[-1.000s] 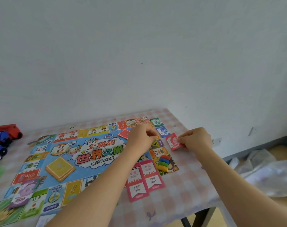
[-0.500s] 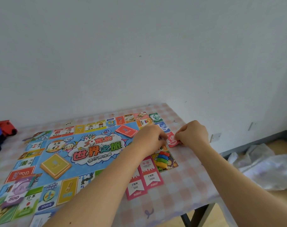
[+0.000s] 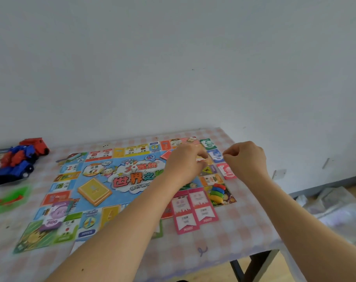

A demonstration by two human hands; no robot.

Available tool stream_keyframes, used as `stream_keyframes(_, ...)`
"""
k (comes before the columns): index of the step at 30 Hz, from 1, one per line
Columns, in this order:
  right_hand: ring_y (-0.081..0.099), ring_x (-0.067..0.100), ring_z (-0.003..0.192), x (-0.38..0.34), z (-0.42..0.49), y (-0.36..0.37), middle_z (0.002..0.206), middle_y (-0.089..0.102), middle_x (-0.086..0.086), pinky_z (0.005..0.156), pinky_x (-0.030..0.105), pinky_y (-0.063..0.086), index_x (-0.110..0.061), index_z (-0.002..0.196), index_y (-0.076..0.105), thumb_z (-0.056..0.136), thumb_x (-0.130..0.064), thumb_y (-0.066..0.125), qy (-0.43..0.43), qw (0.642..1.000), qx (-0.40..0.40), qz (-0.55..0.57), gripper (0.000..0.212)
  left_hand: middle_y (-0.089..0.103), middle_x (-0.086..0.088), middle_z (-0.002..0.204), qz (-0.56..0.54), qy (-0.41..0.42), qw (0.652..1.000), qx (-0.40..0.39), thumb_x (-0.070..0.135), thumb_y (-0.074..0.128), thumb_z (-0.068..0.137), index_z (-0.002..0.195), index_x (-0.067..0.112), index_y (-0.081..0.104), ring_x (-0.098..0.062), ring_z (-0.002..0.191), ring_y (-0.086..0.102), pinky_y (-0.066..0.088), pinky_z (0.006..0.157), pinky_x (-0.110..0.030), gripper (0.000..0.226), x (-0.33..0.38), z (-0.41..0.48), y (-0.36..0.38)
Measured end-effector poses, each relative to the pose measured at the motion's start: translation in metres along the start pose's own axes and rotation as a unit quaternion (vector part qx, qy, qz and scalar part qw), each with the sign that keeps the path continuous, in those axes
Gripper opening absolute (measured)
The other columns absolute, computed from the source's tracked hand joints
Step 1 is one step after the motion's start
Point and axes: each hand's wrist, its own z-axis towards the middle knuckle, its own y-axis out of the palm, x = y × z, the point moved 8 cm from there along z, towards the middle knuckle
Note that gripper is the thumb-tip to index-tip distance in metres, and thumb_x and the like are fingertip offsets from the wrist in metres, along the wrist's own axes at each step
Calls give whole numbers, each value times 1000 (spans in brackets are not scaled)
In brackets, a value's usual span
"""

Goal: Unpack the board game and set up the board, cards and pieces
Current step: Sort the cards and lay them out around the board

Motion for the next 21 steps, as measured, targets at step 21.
stream_keyframes(21, 63, 11, 72, -214, -151, 160, 87, 72, -4, 66, 24, 54, -20, 87, 76, 82, -10, 62, -231, 928, -291, 1, 18, 67, 4, 110, -20, -269, 960, 70, 17, 65, 86, 108, 21, 68, -10, 94, 61, 49, 85, -28, 22, -198, -178, -154)
